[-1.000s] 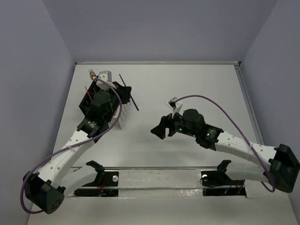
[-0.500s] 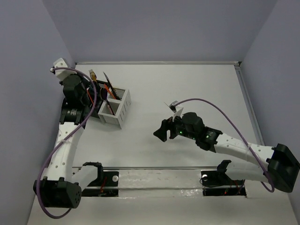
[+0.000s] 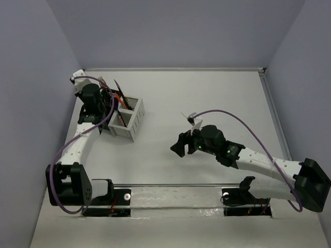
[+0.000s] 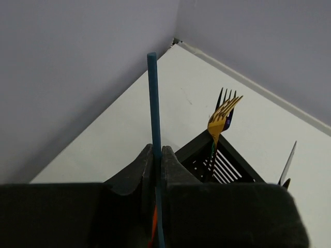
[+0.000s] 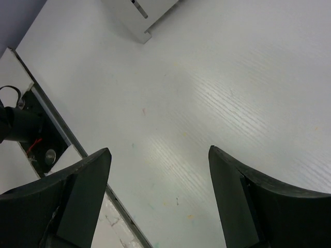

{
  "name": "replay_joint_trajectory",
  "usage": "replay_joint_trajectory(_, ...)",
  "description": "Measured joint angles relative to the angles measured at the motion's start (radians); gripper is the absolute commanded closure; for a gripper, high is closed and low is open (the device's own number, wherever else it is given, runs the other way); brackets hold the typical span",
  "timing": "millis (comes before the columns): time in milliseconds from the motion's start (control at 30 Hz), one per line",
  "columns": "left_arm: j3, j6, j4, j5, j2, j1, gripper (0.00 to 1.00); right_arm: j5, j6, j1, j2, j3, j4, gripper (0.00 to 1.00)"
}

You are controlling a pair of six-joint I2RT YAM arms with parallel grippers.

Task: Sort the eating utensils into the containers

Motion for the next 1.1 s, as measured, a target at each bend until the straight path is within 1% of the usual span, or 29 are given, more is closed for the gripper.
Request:
replay_joint_trajectory(133,-0.026,0.022,0.034,-0.009,0.042,0.000,1.00,0.007,0.000,0.000,0.000,0.000,0.000,0.18)
replay_joint_trajectory(267,-0.028,0.031,0.055,-0.011,0.051,0.000,0.78,0.019,0.000,0.000,-0.002,-0.001,0.000,0.18)
replay_joint_trajectory(300,-0.028,0.031,0.060,-0.011,0.051,0.000,0.66,0.023,0.000,0.000,-0.002,-0.001,-0.001,0.18)
replay_joint_trajectory(333,-0.028,0.033,0.068,-0.011,0.051,0.000,0.61,0.026,0.000,0.000,-0.002,-0.001,-0.002,0.18)
replay_joint_trajectory(367,-0.028,0.034,0.071,-0.012,0.051,0.000,0.51,0.029,0.000,0.000,-0.003,-0.001,-0.005,0.18)
replay_joint_trajectory(467,-0.028,0.027,0.077,-0.008,0.051,0.000,0.43,0.061,0.000,0.000,-0.003,-0.001,-0.026,0.18)
replay_joint_trajectory(567,-0.028,0.016,0.077,0.005,0.045,0.000,0.39,0.090,0.000,-0.002,-0.003,-0.001,-0.061,0.19)
replay_joint_trajectory(700,-0.028,-0.010,0.063,0.041,0.014,0.000,0.38,0.141,0.005,-0.024,-0.003,0.009,-0.129,0.22)
replay_joint_trajectory(767,-0.028,-0.032,0.047,0.078,-0.018,-0.001,0.38,0.163,0.005,-0.047,-0.003,0.018,-0.166,0.23)
replay_joint_trajectory(833,-0.028,-0.055,0.027,0.124,-0.069,-0.014,0.37,0.179,0.009,-0.105,0.002,0.048,-0.227,0.26)
replay_joint_trajectory(933,-0.014,-0.077,0.004,0.200,-0.158,-0.077,0.33,0.199,0.007,-0.198,0.030,0.106,-0.291,0.28)
replay_joint_trajectory(1033,0.027,-0.082,-0.018,0.267,-0.222,-0.180,0.29,0.234,-0.002,-0.261,0.088,0.169,-0.352,0.29)
replay_joint_trajectory(1100,0.056,-0.081,-0.036,0.340,-0.257,-0.257,0.26,0.248,-0.011,-0.294,0.142,0.210,-0.391,0.30)
